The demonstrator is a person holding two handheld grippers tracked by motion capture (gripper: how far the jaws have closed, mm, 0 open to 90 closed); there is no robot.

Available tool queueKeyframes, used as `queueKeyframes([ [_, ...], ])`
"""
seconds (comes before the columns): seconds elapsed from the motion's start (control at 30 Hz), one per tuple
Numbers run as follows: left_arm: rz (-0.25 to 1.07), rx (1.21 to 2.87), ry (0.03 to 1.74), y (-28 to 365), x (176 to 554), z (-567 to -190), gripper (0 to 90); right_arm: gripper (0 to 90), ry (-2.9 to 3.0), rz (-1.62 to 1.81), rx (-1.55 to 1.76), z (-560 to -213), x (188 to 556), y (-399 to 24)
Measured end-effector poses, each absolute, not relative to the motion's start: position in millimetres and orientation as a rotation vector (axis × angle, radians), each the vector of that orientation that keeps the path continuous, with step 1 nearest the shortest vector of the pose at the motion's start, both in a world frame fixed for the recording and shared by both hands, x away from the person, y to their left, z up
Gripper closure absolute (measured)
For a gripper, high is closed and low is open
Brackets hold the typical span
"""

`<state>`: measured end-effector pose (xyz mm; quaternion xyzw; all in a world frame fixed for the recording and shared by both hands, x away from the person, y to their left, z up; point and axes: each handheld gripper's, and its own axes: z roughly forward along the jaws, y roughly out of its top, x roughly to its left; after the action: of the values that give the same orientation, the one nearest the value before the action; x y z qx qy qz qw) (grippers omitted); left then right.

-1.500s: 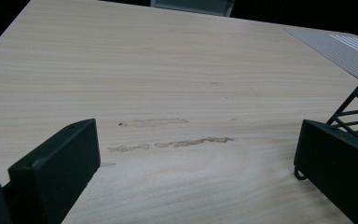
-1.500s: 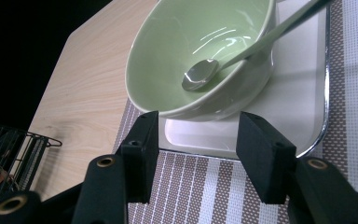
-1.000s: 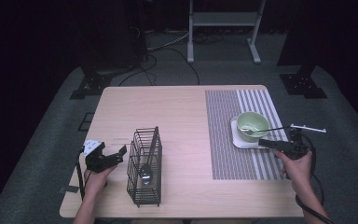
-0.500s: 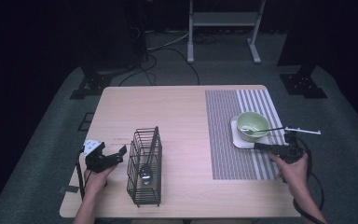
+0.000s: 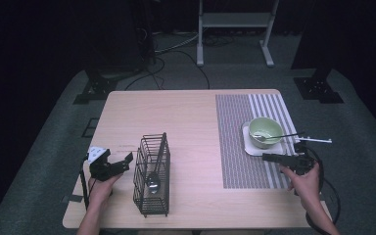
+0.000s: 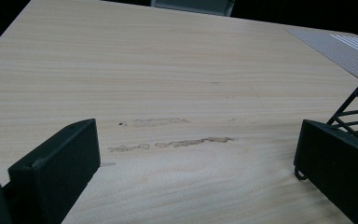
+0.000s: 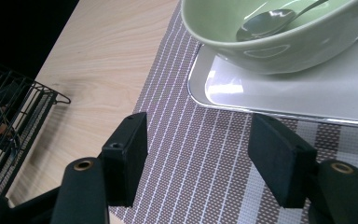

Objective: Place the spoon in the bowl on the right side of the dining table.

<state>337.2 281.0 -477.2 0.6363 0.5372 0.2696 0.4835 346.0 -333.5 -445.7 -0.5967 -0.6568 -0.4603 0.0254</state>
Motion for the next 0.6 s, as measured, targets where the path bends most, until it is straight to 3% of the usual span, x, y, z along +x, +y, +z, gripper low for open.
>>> queueKeyframes([
  [0.6,0.658,1.555,1.306,281,337,-477,0.0,36.4,-2.069,-1.425,-1.769,-448,335,-314],
])
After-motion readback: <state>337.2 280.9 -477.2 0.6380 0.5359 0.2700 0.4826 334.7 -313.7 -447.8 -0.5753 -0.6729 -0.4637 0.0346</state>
